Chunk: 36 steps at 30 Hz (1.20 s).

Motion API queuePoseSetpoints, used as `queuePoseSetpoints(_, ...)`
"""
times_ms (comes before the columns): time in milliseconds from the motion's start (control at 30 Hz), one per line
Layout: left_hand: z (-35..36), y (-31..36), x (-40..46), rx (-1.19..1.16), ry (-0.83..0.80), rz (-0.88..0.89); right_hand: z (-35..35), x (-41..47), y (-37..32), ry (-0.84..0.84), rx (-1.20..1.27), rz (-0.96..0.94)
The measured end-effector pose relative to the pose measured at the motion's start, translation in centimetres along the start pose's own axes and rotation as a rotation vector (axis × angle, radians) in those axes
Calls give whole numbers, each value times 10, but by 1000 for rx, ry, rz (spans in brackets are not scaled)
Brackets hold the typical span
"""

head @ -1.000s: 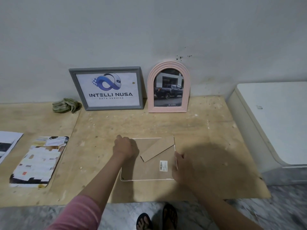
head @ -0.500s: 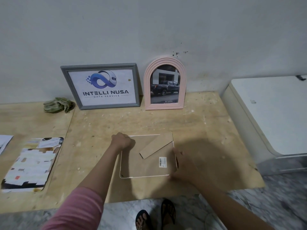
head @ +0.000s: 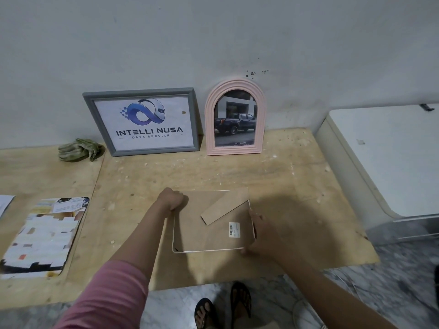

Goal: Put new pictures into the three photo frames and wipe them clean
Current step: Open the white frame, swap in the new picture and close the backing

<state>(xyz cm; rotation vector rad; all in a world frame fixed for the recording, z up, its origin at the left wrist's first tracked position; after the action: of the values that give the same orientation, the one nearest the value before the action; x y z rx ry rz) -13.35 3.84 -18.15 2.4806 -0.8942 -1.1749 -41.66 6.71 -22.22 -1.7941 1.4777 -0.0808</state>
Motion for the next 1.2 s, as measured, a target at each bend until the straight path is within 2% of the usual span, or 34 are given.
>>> queuePoseSetpoints(100,-2,-1,-1,-50,-24,-8,-1,-1,-2,-10,-13,5)
queuePoseSetpoints(233,-2,3,7,-160,-134,-38,0,-3,-4,15,-13,11)
queuePoseSetpoints(433,1,0,9,-314,-4,-41,1,-8,-10,22,7,37)
queuePoseSetpoints(500,1,-1,2,-288,53,-3,1,-9,-11,15,18,65)
queuePoseSetpoints(667,3,-13,-9,-217,60,69,9,-5,2,19,45,119)
queuePoseSetpoints(767,8,-28,-9,-157,52,36,3,-13,-9,24,63,117)
queuePoseSetpoints(867,6,-39,-14,-25,130,0,1,-16,-16,57,53,108)
queuePoseSetpoints(1033,15,-50,-24,52,196,54,5,-17,-15,178,-97,57)
queuePoseSetpoints(1200,21,-53,-36,99,264,93,6,-16,-29,201,-132,67)
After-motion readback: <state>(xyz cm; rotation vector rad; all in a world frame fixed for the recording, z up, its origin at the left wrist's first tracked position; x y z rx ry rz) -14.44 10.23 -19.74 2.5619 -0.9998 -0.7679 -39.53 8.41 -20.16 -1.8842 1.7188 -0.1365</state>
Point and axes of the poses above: each hand's wrist, its own x-axis towards the middle knuckle, its own z-axis out of the palm, y = z × x, the point moved 4 cm from there along x, towards the middle knuckle, and after that the axes turned 6 degrees about x, right-handed, at the moved point
